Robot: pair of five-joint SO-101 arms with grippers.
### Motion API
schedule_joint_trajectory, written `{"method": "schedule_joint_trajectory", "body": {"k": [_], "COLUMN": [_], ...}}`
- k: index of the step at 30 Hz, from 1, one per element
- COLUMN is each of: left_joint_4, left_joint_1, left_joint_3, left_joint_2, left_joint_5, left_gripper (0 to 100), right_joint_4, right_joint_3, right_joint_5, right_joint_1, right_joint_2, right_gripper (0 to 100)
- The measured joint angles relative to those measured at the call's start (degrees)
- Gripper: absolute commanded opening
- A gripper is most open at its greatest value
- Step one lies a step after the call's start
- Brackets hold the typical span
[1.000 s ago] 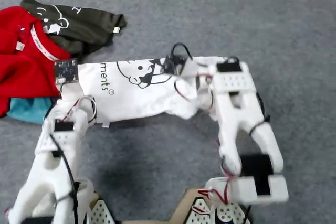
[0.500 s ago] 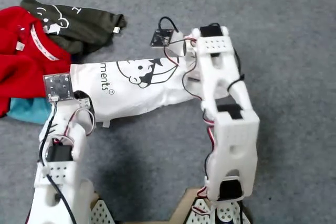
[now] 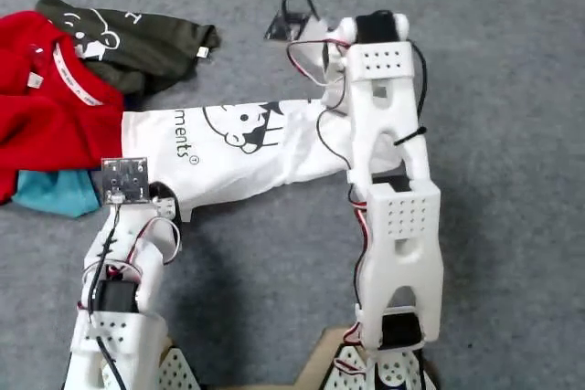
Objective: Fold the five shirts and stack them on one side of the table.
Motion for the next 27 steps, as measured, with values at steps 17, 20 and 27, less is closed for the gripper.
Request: {"method": "schedule_joint_trajectory", "body": {"k": [17, 20, 27], "left_joint_4": [36.9, 37.8, 37.9], "left_joint_1": [0.3, 0.3, 0.3], "left_joint_3": [0.0, 0.0, 0.0], "left_joint_2": [-15.2, -15.2, -15.2], "left_joint_5": [0.0, 0.0, 0.0], "left_gripper": [3, 3, 3], "right_joint_4": [0.3, 0.3, 0.3], "right_joint_3": [-2.5, -2.5, -2.5], "right_joint_5": [-20.8, -20.8, -20.8], "right_joint_1": [5.4, 5.4, 5.4], "right_joint_2": [0.0, 0.0, 0.0], "right_gripper": [1.8, 1.8, 1.8]}}
